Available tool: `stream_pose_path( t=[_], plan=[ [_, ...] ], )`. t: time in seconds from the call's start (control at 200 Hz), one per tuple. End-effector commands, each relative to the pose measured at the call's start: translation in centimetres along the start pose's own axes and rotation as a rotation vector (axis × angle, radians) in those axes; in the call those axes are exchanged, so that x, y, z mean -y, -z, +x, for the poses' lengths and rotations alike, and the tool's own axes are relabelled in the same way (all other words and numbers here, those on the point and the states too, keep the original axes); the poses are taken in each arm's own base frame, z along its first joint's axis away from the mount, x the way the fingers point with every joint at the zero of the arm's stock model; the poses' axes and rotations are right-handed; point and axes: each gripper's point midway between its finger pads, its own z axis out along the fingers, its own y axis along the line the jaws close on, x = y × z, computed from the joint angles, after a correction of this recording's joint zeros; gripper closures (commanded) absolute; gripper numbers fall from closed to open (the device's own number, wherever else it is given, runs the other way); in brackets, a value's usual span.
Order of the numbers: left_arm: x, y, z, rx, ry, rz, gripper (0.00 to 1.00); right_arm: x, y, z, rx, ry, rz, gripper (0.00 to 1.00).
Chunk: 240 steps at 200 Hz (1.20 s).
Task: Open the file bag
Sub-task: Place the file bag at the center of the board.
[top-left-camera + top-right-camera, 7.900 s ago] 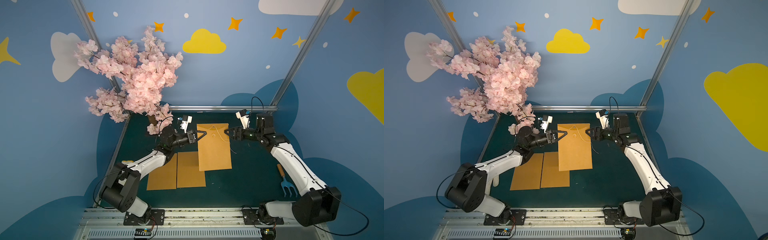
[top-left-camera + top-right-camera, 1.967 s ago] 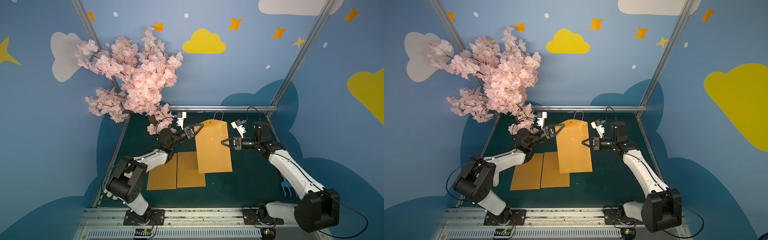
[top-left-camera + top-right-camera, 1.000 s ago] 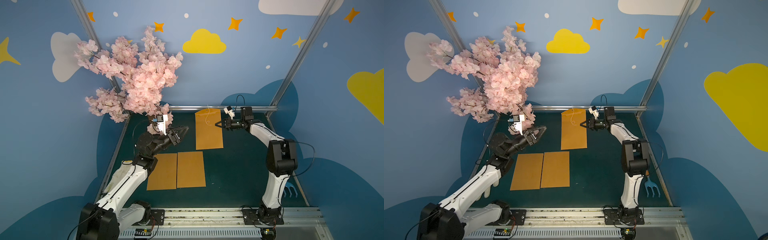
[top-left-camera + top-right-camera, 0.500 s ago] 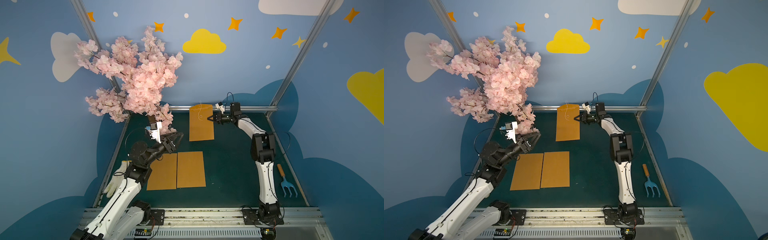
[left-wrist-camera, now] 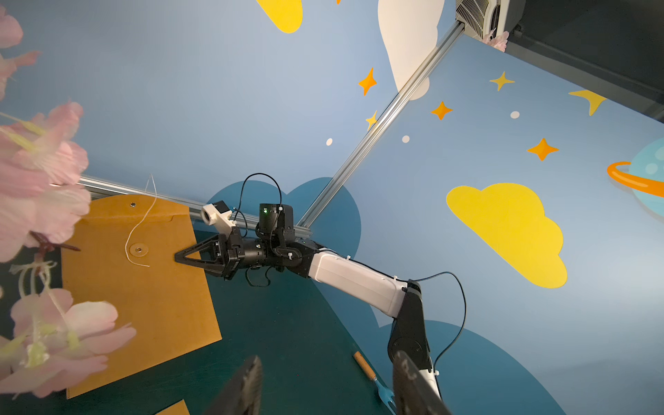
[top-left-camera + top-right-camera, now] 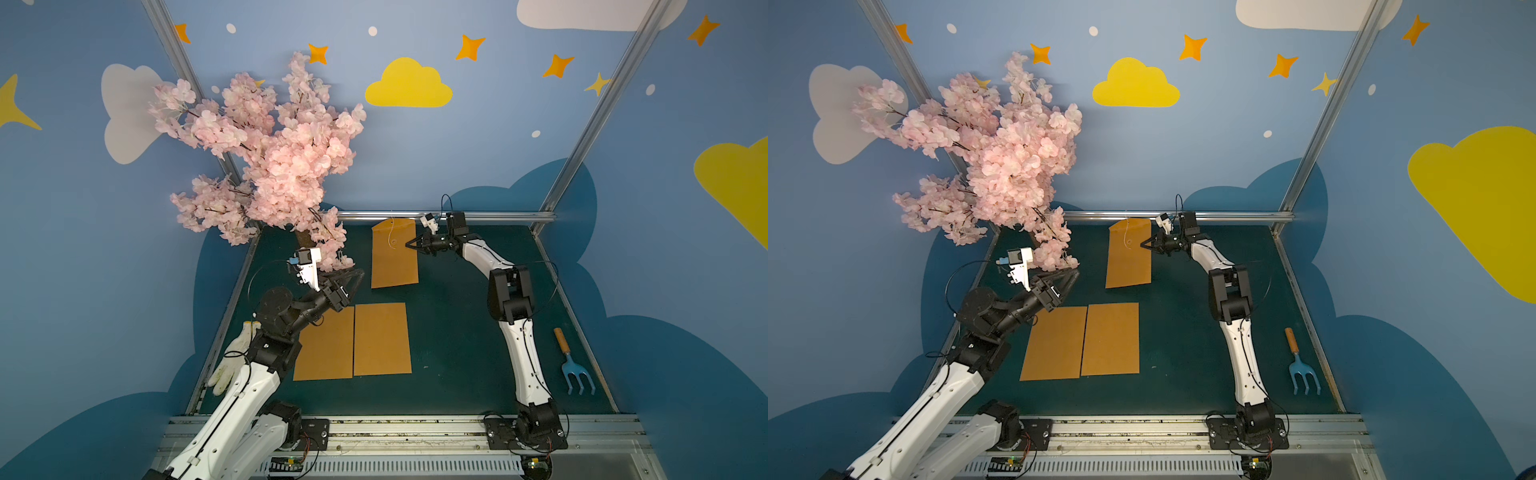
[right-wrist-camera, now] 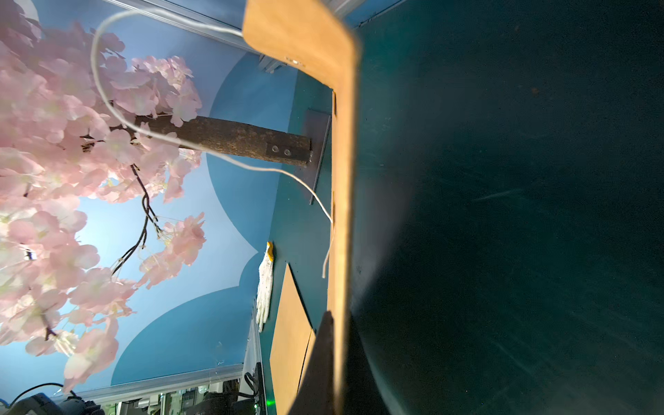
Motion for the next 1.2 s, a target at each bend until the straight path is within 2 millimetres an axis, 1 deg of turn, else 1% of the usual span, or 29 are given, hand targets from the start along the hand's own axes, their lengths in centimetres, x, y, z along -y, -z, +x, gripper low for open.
stream_pose_path(
  t=[0.0, 0.125, 0.31, 0.441, 0.641, 0.916, 1.026, 1.196],
  plan=[
    [-0.1, 0.3, -0.1, 0.007, -0.011, -0.007, 0.42, 0.9, -1.1, 0.4, -0.016, -0.054, 0.007, 1.0],
    [-0.2, 0.3, 0.0, 0.005, -0.013, -0.013, 0.42, 2.0, -1.8, 0.4, -0.01, -0.083, 0.014, 1.0],
    [-0.3, 0.4, 0.1, 0.004, -0.017, -0.018, 0.42, 2.6, -2.5, 0.2, -0.021, -0.11, 0.014, 1.0],
    [-0.4, 0.5, 0.1, 0.002, -0.013, -0.019, 0.42, 3.0, -2.6, 0.1, -0.016, -0.122, 0.018, 0.98],
    [-0.3, 0.5, 0.1, 0.004, -0.014, -0.019, 0.42, 3.7, -2.5, 0.0, -0.01, -0.139, 0.021, 0.89],
    [-0.5, 0.6, 0.2, 0.004, -0.016, -0.022, 0.42, 3.9, -1.9, -0.5, 0.004, -0.15, 0.024, 0.78],
    [-0.3, 0.6, 0.1, 0.007, -0.019, -0.019, 0.42, 4.0, -1.7, -0.5, 0.006, -0.155, 0.036, 0.69],
    [-0.3, 0.7, 0.1, 0.006, -0.022, -0.017, 0.42, 4.2, -1.0, -0.9, 0.026, -0.154, 0.065, 0.6]
  ],
)
